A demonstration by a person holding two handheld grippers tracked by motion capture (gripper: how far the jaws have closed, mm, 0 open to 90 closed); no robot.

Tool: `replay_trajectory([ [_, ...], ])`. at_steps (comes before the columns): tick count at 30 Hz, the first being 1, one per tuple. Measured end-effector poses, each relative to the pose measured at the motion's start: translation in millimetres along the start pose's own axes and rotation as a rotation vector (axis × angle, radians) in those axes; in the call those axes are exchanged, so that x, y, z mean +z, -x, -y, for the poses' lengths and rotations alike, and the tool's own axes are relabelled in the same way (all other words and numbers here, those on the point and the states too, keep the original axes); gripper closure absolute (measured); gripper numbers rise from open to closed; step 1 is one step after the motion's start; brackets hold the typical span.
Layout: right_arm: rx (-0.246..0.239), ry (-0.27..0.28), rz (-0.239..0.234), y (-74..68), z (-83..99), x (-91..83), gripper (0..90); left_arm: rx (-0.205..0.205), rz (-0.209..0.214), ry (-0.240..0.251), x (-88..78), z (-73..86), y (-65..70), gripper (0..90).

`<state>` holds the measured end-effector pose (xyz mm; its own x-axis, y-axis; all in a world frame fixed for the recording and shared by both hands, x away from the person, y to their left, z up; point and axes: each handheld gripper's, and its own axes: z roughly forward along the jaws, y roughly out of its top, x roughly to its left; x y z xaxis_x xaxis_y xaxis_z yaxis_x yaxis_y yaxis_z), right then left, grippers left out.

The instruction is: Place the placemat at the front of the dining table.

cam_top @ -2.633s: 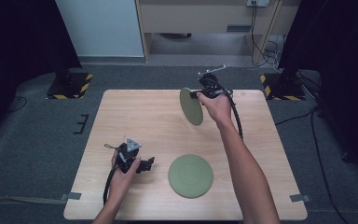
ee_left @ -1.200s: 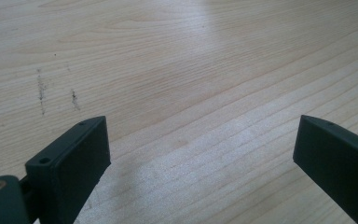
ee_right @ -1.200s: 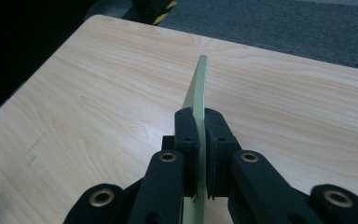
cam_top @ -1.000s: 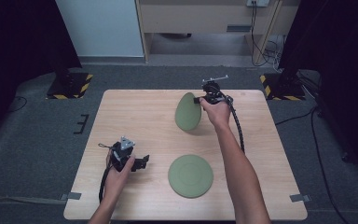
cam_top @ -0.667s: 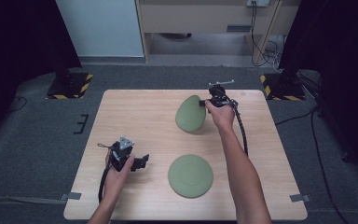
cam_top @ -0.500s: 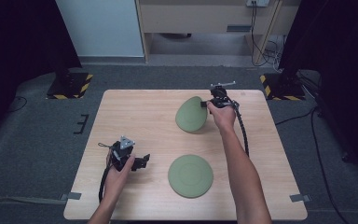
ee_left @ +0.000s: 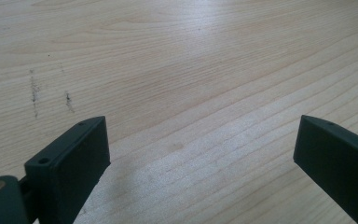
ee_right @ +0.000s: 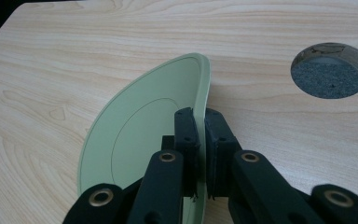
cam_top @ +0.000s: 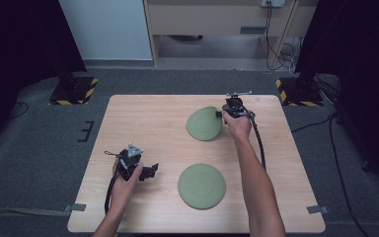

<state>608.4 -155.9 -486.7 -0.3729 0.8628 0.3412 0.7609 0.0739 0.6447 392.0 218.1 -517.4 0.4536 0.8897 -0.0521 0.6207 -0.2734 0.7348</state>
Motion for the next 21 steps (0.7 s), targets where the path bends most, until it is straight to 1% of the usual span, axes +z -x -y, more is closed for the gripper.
replay_trajectory([
  [2,0.001,-0.001,0.003,1.0,1.5,1.2,84.6,0.003,-0.001,-0.001,0.3,0.0,0.8,2.9],
  [3,-0.003,-0.007,0.012,1.6,2.3,1.9,82.2,0.005,0.000,-0.002,0.4,0.0,1.2,2.9],
  [4,-0.008,-0.012,0.027,2.3,3.1,2.2,78.1,0.006,0.000,-0.003,0.5,0.0,1.4,2.9],
  [7,-0.001,-0.023,0.056,6.4,5.6,2.2,54.6,0.008,-0.002,-0.003,0.4,-0.1,1.7,2.9],
  [8,-0.003,-0.024,0.081,7.5,6.5,1.4,47.9,0.009,-0.003,-0.003,0.3,-0.1,1.8,2.9],
  [10,0.003,-0.011,0.109,9.8,7.7,-3.1,37.8,0.009,-0.003,0.000,-0.1,-0.2,2.1,2.9],
  [11,-0.005,-0.003,0.130,10.2,8.0,-5.9,34.1,0.010,-0.003,0.000,-0.3,-0.2,2.1,2.9],
  [13,-0.015,0.014,0.155,10.7,8.7,-12.8,28.7,0.013,-0.005,0.000,-0.9,-0.3,2.3,2.9],
  [16,-0.016,0.020,0.179,10.1,11.0,-25.7,18.7,0.021,-0.010,0.000,-1.6,-0.5,3.6,2.9],
  [18,-0.019,0.047,0.186,8.8,14.4,-37.8,16.1,0.030,-0.012,-0.001,-2.2,-0.5,4.3,2.9],
  [21,-0.024,0.077,0.192,7.7,21.3,-56.6,12.9,0.030,-0.018,0.001,-4.2,-0.3,4.5,2.9],
])
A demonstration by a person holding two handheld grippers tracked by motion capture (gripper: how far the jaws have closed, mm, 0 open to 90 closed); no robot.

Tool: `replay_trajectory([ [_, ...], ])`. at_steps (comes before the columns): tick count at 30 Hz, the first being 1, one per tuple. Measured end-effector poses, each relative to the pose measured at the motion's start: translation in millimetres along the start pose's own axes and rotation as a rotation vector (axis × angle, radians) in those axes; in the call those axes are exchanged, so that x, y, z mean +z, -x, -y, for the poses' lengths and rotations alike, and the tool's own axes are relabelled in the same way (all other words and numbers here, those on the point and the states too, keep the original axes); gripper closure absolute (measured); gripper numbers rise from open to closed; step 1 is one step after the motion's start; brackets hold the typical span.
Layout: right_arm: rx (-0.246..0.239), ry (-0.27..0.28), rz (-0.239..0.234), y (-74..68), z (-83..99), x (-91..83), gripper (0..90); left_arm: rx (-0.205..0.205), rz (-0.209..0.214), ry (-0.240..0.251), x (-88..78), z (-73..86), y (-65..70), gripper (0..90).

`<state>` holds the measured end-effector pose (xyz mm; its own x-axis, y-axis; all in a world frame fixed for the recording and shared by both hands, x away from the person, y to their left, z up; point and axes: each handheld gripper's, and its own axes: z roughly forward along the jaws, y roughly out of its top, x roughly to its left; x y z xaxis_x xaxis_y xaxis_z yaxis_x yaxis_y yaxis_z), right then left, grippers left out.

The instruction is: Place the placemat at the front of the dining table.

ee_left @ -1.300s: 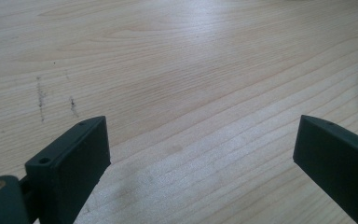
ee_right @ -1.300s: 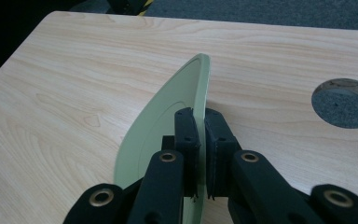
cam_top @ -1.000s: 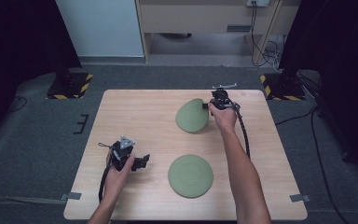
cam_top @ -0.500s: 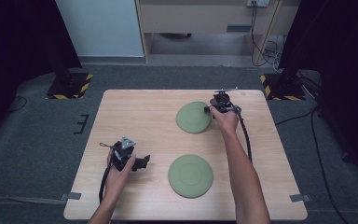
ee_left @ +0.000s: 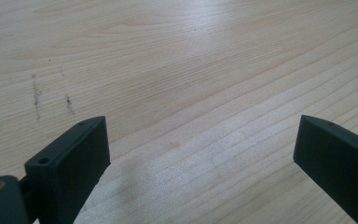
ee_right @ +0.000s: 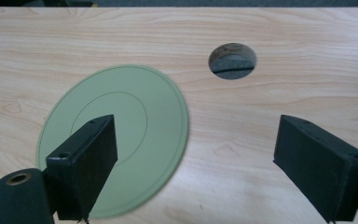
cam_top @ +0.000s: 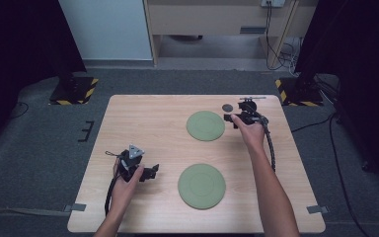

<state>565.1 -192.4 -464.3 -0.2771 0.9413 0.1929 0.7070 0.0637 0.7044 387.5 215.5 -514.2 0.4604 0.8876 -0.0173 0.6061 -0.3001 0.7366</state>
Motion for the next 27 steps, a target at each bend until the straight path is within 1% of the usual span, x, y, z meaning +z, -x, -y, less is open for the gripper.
replay_trajectory([
  [3,0.004,0.017,0.005,3.3,7.8,-16.7,11.2,0.000,-0.005,-0.002,-0.6,0.3,-0.2,2.9],
  [7,-0.003,0.037,0.010,6.3,19.8,-37.1,10.5,0.010,-0.010,-0.008,0.8,1.3,0.7,2.9],
  [9,-0.010,0.043,0.014,7.4,26.5,-45.9,10.3,0.012,-0.010,-0.012,1.6,1.8,1.3,2.9],
  [12,-0.014,0.049,0.007,9.6,37.0,-56.5,10.2,0.013,-0.012,-0.014,2.7,2.5,1.9,2.9],
  [15,-0.030,0.043,0.002,10.1,47.2,-62.7,10.0,0.016,-0.012,-0.020,4.1,3.3,2.4,2.8],
  [19,-0.041,0.045,-0.009,9.2,59.3,-67.8,9.8,0.019,-0.013,-0.024,4.9,3.8,2.5,2.9],
  [23,-0.055,0.043,-0.011,7.4,69.1,-69.8,9.8,0.024,-0.013,-0.029,5.8,4.1,3.1,2.9],
  [27,-0.057,0.040,-0.021,5.4,77.2,-71.0,9.8,0.026,-0.015,-0.029,5.5,4.3,3.4,2.9],
])
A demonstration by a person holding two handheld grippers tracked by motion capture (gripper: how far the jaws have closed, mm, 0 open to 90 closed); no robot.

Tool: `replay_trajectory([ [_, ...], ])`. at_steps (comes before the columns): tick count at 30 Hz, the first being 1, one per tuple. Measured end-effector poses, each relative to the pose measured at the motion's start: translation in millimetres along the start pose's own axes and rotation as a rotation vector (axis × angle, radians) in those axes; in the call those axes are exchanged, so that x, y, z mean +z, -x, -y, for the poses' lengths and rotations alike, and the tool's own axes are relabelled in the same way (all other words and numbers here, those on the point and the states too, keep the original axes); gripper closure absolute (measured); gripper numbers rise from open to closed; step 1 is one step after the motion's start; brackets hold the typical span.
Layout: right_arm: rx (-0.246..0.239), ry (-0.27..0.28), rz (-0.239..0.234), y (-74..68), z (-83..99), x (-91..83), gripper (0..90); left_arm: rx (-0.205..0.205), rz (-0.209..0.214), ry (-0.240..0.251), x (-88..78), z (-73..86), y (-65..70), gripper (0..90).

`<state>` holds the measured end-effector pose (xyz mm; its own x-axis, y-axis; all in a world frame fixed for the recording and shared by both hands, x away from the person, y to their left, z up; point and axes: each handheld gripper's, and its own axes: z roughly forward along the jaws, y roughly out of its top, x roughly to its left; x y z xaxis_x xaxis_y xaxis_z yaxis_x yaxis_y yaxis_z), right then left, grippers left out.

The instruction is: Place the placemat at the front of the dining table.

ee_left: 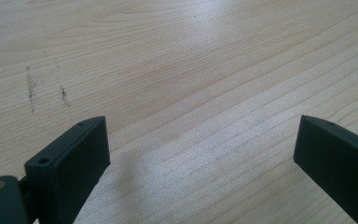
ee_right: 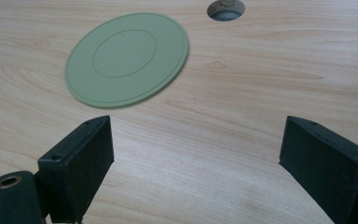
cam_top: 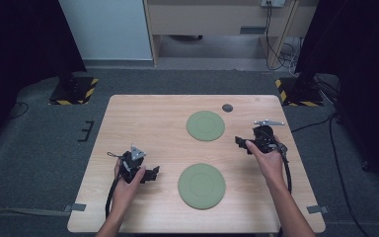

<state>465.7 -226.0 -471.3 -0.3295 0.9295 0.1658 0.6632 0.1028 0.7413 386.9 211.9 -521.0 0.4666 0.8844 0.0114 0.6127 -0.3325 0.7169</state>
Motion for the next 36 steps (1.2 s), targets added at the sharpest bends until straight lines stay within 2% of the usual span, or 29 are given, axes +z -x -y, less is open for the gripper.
replay_trajectory([
  [11,-0.014,-0.039,-0.004,-4.2,27.0,0.1,9.9,0.007,0.002,-0.009,1.7,1.6,1.6,2.9],
  [21,0.002,-0.061,-0.021,-8.1,56.4,1.1,9.9,0.005,0.001,-0.014,2.6,2.7,2.3,2.9],
  [26,0.019,-0.070,-0.003,-5.9,61.8,3.2,9.1,-0.002,-0.005,-0.014,3.2,2.9,0.6,2.5],
  [30,0.024,-0.068,0.034,-0.7,62.6,5.3,8.1,-0.021,-0.013,-0.020,5.2,4.2,-2.7,2.4],
  [36,0.033,-0.076,0.089,4.2,67.0,13.0,7.5,-0.028,-0.015,-0.030,10.0,4.9,-3.5,2.4],
])
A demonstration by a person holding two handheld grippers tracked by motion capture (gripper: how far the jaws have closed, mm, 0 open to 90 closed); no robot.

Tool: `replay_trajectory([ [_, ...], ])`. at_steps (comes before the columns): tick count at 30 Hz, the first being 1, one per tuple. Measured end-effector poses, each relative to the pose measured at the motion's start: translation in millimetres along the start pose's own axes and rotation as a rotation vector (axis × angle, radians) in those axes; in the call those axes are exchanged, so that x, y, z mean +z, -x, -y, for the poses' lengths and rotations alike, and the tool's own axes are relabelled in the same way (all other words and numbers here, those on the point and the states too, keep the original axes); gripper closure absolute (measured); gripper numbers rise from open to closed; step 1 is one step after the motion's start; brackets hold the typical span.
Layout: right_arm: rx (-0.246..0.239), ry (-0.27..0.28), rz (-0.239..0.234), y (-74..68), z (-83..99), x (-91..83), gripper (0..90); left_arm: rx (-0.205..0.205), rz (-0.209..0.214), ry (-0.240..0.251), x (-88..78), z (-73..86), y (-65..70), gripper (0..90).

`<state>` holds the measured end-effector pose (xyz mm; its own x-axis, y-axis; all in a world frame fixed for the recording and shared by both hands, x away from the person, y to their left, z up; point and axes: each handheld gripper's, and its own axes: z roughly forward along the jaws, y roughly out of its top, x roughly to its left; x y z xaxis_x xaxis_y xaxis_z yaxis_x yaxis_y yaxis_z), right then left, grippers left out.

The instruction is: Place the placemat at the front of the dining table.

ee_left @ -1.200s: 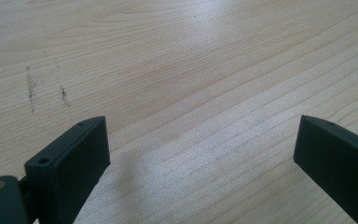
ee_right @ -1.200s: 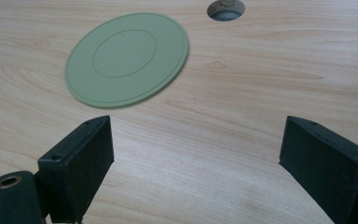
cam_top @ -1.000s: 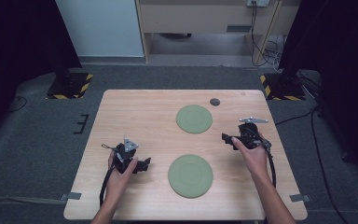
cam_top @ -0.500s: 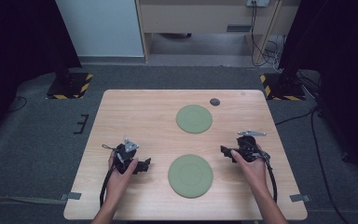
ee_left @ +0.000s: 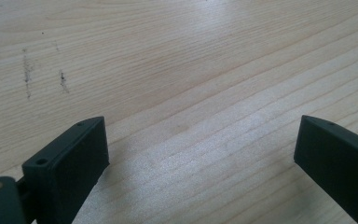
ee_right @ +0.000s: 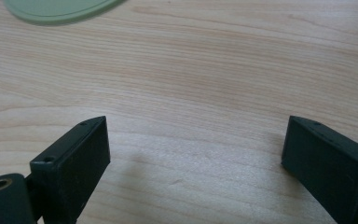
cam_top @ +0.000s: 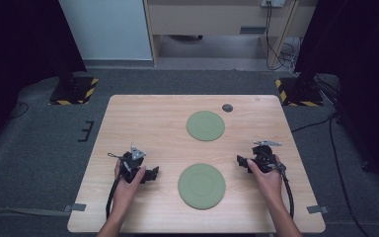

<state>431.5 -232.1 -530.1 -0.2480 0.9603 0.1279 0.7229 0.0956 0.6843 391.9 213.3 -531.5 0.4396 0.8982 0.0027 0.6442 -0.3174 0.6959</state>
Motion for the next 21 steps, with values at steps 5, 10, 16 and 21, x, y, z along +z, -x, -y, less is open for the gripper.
replay_trajectory([
  [5,-0.023,0.011,0.041,-1.6,1.2,3.3,6.7,-0.012,-0.009,-0.008,2.2,1.3,-2.0,2.4],
  [10,-0.070,0.006,0.107,-2.0,4.1,4.2,6.6,-0.015,-0.006,-0.001,3.4,2.5,-3.1,1.9],
  [16,-0.051,0.042,0.140,12.7,13.4,-2.0,3.9,-0.013,-0.009,0.004,4.5,2.9,-3.2,0.1],
  [21,-0.015,0.032,0.169,16.4,15.1,-3.8,0.3,-0.015,-0.009,0.002,4.6,2.9,-3.5,0.0],
])
